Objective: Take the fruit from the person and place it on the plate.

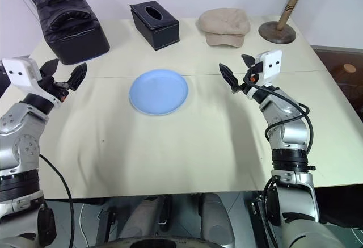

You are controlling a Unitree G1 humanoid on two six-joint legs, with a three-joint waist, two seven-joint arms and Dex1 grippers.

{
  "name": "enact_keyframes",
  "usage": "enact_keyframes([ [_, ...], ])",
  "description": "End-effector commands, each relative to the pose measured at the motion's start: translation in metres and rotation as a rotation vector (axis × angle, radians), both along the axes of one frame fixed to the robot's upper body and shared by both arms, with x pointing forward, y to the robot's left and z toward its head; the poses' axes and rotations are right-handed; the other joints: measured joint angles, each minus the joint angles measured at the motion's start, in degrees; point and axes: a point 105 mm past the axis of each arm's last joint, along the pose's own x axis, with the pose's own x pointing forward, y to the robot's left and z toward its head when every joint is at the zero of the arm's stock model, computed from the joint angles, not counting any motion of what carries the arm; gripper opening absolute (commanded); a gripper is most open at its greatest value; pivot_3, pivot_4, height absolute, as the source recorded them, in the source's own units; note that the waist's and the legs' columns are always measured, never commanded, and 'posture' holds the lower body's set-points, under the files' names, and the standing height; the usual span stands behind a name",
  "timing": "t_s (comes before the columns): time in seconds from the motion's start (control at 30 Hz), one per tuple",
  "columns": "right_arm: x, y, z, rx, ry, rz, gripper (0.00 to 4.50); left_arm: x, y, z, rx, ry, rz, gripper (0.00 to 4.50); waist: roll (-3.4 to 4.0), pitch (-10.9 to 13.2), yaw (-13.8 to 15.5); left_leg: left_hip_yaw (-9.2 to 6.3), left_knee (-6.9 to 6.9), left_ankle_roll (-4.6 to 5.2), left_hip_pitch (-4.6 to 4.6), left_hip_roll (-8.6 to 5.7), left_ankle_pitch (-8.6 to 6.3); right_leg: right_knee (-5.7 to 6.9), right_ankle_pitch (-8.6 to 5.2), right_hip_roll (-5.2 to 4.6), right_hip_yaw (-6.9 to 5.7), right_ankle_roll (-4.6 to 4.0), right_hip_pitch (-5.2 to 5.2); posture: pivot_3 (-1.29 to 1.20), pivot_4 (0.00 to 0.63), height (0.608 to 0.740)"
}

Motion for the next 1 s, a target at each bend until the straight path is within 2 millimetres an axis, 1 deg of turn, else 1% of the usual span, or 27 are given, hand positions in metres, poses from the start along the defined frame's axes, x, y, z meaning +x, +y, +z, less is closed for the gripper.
enact_keyframes([
  [0.03, -0.0037, -0.0079, 0.0154, 0.001, -0.062, -0.024, 4.50, -0.0030, -0.0002, 0.0124, 0.026, -0.047, -0.003, 4.43, 0.00, 0.0, 0.0, 0.00, 0.00, 0.00, 0.00, 0.00, 0.00, 0.00, 0.00, 0.00, 0.00, 0.00, 0.00, 0.00, 0.150, 0.740],
  [0.9, -0.0033, -0.0071, 0.0162, -0.002, -0.062, -0.021, 4.50, -0.0015, -0.0012, 0.0116, 0.031, -0.044, -0.003, 4.43, 0.00, 0.0, 0.0, 0.00, 0.00, 0.00, 0.00, 0.00, 0.00, -0.01, 0.00, 0.00, 0.00, 0.00, 0.00, 0.00, 0.150, 0.740],
  [1.0, -0.0034, -0.0070, 0.0163, -0.002, -0.062, -0.019, 4.50, -0.0010, -0.0048, 0.0115, 0.041, -0.042, -0.023, 4.43, 0.00, 0.0, 0.0, 0.00, 0.00, 0.00, 0.00, 0.00, 0.00, -0.01, 0.00, 0.00, 0.00, 0.00, 0.00, 0.00, 0.150, 0.740],
])
